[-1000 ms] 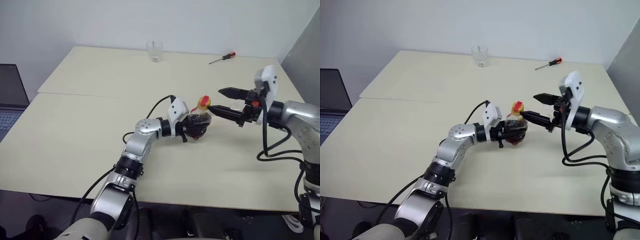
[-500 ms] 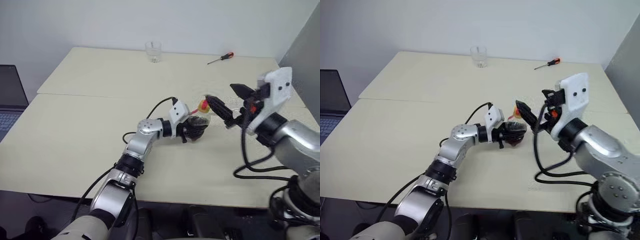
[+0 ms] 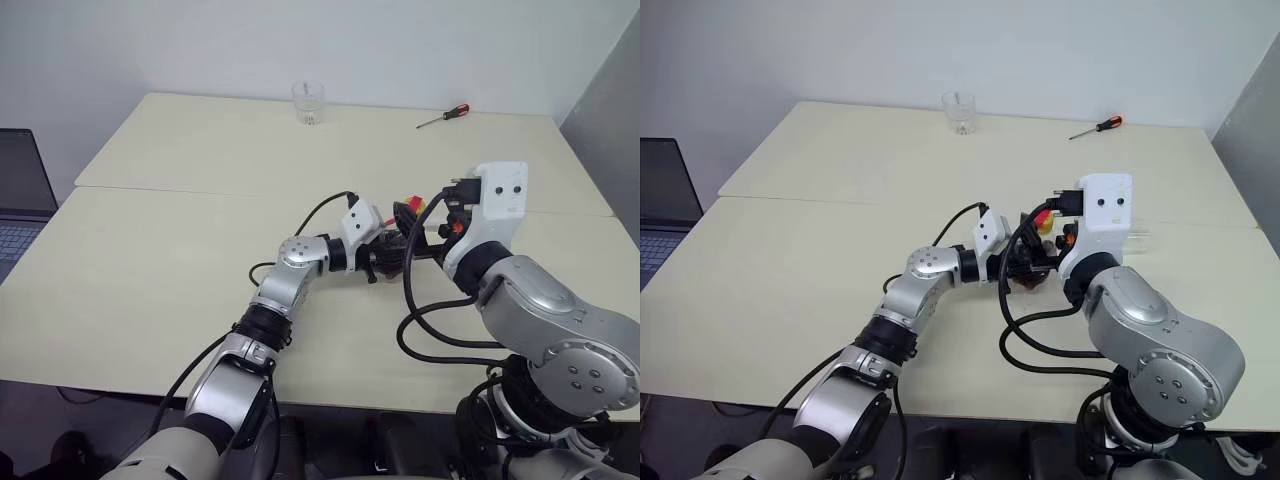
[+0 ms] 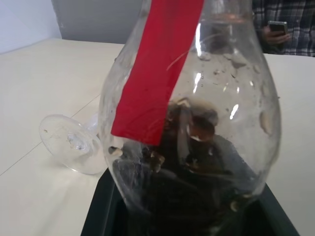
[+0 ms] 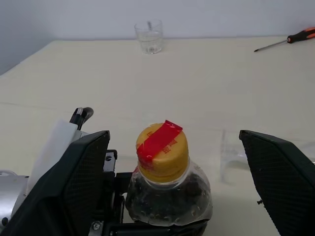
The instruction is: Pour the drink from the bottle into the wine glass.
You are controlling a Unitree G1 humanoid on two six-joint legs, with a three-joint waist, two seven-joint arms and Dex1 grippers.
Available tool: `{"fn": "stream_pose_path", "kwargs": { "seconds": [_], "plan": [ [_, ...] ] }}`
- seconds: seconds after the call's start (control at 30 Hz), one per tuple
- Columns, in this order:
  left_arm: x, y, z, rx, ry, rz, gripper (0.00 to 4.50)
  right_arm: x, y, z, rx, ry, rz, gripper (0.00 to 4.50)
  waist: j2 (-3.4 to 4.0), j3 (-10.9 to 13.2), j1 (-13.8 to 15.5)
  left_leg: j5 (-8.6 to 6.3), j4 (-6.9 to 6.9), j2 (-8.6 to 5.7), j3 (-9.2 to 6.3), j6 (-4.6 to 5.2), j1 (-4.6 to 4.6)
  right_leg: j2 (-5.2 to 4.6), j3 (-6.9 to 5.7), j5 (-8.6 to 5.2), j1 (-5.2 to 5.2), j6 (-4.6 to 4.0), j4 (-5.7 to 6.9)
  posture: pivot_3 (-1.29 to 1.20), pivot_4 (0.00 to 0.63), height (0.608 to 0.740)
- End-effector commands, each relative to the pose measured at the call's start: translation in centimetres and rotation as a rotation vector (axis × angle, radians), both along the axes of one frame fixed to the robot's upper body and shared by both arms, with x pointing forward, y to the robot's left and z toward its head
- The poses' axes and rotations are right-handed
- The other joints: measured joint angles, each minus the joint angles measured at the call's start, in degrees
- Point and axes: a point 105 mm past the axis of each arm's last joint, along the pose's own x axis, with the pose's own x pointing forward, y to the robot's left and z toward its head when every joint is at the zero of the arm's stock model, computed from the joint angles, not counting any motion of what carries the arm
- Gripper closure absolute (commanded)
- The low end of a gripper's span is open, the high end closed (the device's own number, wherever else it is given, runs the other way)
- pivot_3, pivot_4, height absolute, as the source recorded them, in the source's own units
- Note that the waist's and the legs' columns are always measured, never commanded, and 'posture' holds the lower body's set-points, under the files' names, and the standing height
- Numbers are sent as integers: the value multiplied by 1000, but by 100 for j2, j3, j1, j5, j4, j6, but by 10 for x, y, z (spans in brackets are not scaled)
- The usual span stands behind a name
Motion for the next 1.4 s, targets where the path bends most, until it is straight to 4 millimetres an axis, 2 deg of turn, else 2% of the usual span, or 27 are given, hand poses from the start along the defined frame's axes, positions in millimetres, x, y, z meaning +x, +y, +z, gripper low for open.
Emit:
{"fn": "stream_pose_path", "kwargs": {
  "seconds": [0.03, 0.33, 0.43, 0.67, 0.7, 0.8, 0.87, 0.97, 1.07, 1.17, 1.3, 1.4],
  "plan": [
    [0, -6, 23, -38, -73, -25, 3207, -6, 0, 10, -6, -54, -29, 0, 0, 0, 0, 0, 0, 0, 0, 0, 0, 0, 0, 0, 0, 0, 0, 0, 150, 740],
    [0, -5, 23, -37, -75, -24, 3207, -1, 1, 4, -1, -19, -34, 0, 0, 0, -1, 0, -4, 1, 0, 0, 0, 2, -1, 0, -1, 0, -1, 0, 150, 740],
    [0, -4, 23, -36, -76, -22, 3207, 1, 2, 5, 1, -18, -31, 583, 0, 0, -1, 0, -3, 1, -1, 0, 0, 2, -1, 0, -1, 0, -1, 0, 150, 740],
    [1, -3, 24, -33, -78, -19, 3207, 1, 5, 5, 10, -14, -19, 3090, 0, 0, -3, 0, -4, 1, -1, 0, 0, 2, -2, -2, -1, 2, -1, 0, 150, 740],
    [1, -3, 24, -34, -79, -18, 3207, 1, 5, 5, 11, -14, -17, 3277, 0, 0, -3, 0, -4, 1, -1, 0, -1, 2, -1, -2, -1, 2, -2, 0, 150, 740],
    [2, -3, 25, -35, -79, -17, 3207, 2, 5, 5, 12, -14, -13, 3276, 0, 0, -3, 0, -3, 1, -1, 0, 0, 2, -1, -2, -1, 2, -2, 0, 150, 740],
    [2, -4, 26, -39, -80, -16, 3207, 5, -5, 8, 4, -36, 44, 3276, 0, 0, -2, 0, -3, 1, -1, 0, 0, 2, -3, -2, -1, 3, -1, 0, 150, 740],
    [2, -4, 27, -42, -79, -13, 3207, 5, -17, 10, -96, -89, 161, 3276, 0, 0, 14, 0, -1, -5, 3, 0, -2, -5, -5, -2, 4, 4, -7, 0, 150, 740],
    [-1, -2, 26, -43, -76, -20, 3212, 4, -12, 13, -146, -95, 460, 3276, -1, 1, -2, -1, 1, -9, 4, 1, -5, -7, -1, -4, 3, 6, -11, 0, 150, 740],
    [-2, -1, 27, -41, -75, -23, 3215, 3, -11, 12, -198, -78, 637, 3276, -1, 1, -12, -2, -1, -9, 5, 3, -2, 0, 0, -4, 3, 6, -10, 0, 150, 740],
    [-12, -3, 28, -38, -76, -60, 3217, 8, -5, -3, -389, -43, 954, 3276, 3, 3, -60, -2, -14, -6, 1, 4, 12, 15, 2, -4, 3, 6, -6, 0, 150, 740],
    [-13, -1, 28, -38, -76, -49, 3220, 18, 1, -2, -431, -64, 1099, 3276, 3, 4, -88, -2, -13, -4, 0, 4, 13, 17, 1, -4, 3, 5, -4, 0, 150, 740]
  ]
}}
